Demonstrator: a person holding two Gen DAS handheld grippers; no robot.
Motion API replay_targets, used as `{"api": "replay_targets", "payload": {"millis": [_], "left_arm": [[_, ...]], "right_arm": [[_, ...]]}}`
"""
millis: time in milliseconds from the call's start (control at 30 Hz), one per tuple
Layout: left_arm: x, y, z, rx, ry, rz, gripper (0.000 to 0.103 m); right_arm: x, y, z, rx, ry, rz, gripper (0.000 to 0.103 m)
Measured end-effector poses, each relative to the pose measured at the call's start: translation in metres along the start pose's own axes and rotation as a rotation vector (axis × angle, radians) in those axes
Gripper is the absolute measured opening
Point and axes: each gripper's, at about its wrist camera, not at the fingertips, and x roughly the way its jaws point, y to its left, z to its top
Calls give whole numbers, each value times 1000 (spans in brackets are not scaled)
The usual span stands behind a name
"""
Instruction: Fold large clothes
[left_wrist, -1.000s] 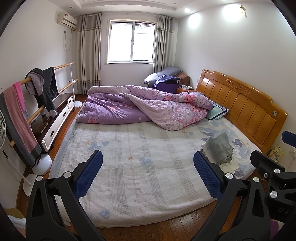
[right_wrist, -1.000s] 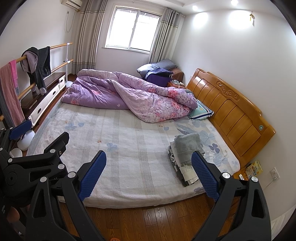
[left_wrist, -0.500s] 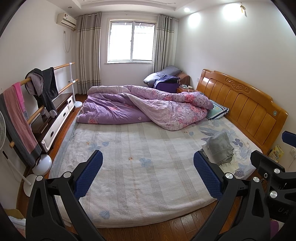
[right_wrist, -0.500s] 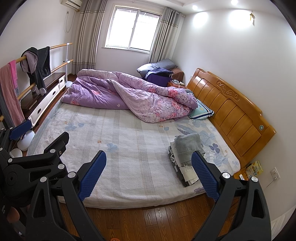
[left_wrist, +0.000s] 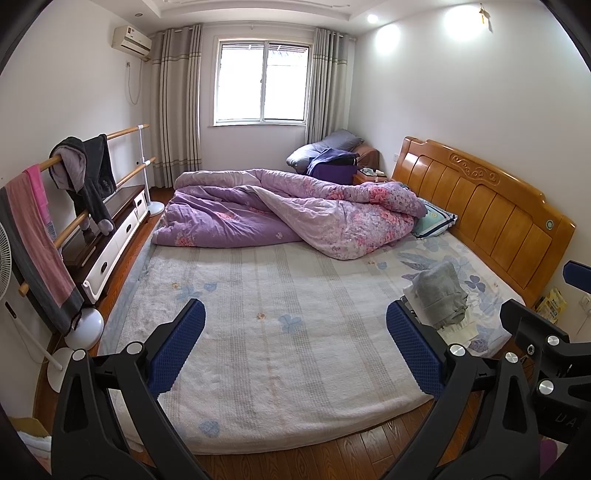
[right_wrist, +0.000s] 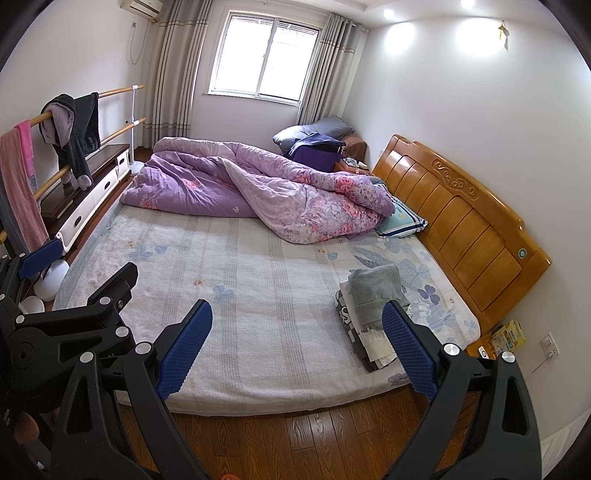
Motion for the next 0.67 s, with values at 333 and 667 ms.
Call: {"api": "replay_targets", "payload": {"millis": [333, 667], "left_arm": [[2, 3, 1, 2, 1, 1, 99], [4, 7, 0, 1, 11, 0, 99]], "right_arm": [[1, -2, 0, 1, 1, 2, 90], [6, -1, 4, 2, 10, 5, 90]]}}
